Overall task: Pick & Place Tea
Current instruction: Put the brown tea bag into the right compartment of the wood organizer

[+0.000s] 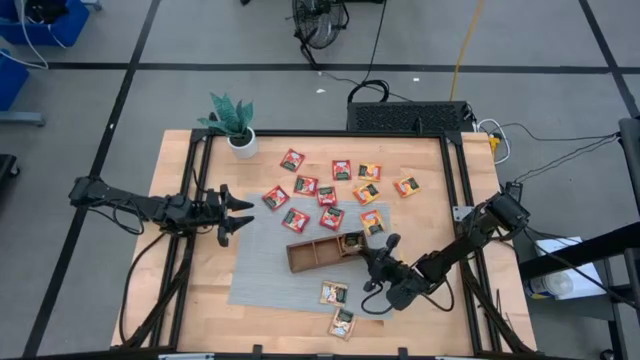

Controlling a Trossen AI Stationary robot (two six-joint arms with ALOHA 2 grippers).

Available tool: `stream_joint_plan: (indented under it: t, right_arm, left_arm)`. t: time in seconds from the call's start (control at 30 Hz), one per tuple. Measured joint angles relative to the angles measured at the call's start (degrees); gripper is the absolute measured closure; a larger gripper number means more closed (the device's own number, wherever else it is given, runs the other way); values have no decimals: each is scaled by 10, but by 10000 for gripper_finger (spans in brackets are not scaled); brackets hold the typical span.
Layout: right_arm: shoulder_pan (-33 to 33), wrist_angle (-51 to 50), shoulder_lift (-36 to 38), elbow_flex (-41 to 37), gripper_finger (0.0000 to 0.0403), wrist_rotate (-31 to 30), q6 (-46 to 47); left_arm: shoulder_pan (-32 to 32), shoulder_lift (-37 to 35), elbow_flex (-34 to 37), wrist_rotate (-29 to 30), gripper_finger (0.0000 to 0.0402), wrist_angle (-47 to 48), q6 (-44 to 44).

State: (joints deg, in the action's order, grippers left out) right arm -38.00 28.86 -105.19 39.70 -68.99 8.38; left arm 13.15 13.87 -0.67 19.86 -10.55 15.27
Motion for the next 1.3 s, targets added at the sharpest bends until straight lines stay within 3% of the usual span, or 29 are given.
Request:
stream_joint_plan:
  t: [0.17,0.6,0.87,1.07,1.17,1.3]
  right_arm:
    - [0,0,0,0,389,1,-3]
    - [0,-6,7,0,275,1,-7]
    - [-12,-5,17,0,262,-28,-57]
    - [-23,-8,76,0,262,-41,-119]
    - [-9,-12,140,1,262,31,-177]
    - [41,-145,223,57,262,213,-211]
  left_arm:
    - [0,0,0,0,197,0,0]
    - [0,0,0,0,197,0,0]
    - [0,0,0,0,197,0,0]
    - [0,0,0,0,197,0,0]
    - [0,0,0,0,197,0,0]
    - [0,0,0,0,197,0,0]
